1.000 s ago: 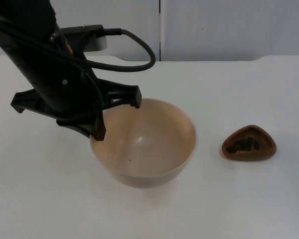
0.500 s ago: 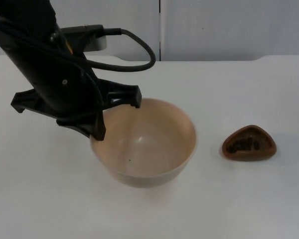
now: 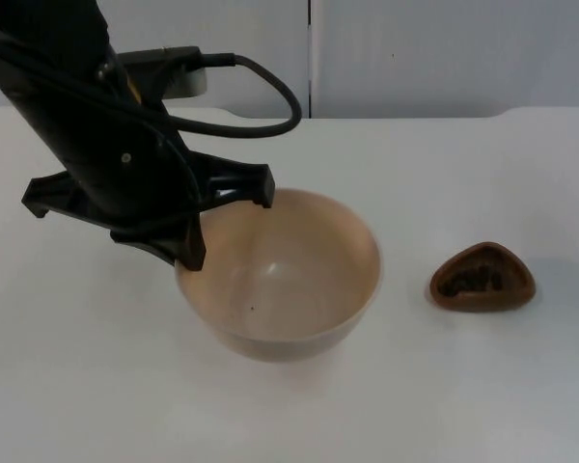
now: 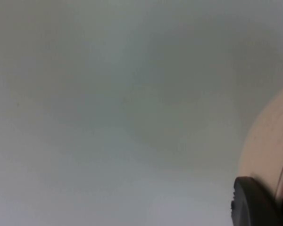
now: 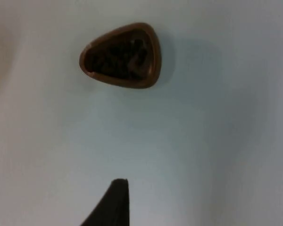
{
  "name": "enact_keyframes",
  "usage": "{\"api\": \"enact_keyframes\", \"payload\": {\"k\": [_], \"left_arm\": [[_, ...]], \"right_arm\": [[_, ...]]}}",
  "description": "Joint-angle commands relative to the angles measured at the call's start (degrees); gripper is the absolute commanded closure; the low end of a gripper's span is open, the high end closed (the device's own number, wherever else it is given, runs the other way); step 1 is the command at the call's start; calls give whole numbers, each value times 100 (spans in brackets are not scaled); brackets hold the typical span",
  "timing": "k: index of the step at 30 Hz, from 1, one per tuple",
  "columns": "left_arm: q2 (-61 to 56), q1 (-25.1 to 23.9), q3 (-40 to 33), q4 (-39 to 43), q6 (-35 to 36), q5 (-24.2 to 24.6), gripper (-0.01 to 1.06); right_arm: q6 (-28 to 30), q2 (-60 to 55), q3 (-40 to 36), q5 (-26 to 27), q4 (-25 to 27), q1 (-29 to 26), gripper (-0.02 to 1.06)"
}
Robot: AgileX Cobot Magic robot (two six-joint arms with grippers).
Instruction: Pick up the bowl with the left hand and pour the coffee beans from the cup into the bowl with the right hand.
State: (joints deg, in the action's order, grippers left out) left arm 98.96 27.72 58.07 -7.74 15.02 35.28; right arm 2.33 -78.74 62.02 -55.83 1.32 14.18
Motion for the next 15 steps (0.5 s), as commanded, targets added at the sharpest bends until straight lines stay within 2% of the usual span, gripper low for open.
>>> {"api": "enact_keyframes", "payload": {"k": [1,10,13,15], "left_arm": [[-66,36,-10,-30,37,-28,105],[-66,36,-10,-67,37,-27,105],[-66,36,-10,-93,37,-27,105],[-66,36,-10,-93,37,-27,105]], "right_arm": [[-162,-255,22,145,-132,153,4],[-422,-1070,43,664,-217,576,5],[-830,-1453,365,517,-557,720,5],[-830,-1569,527,469,-572,720,5]]}}
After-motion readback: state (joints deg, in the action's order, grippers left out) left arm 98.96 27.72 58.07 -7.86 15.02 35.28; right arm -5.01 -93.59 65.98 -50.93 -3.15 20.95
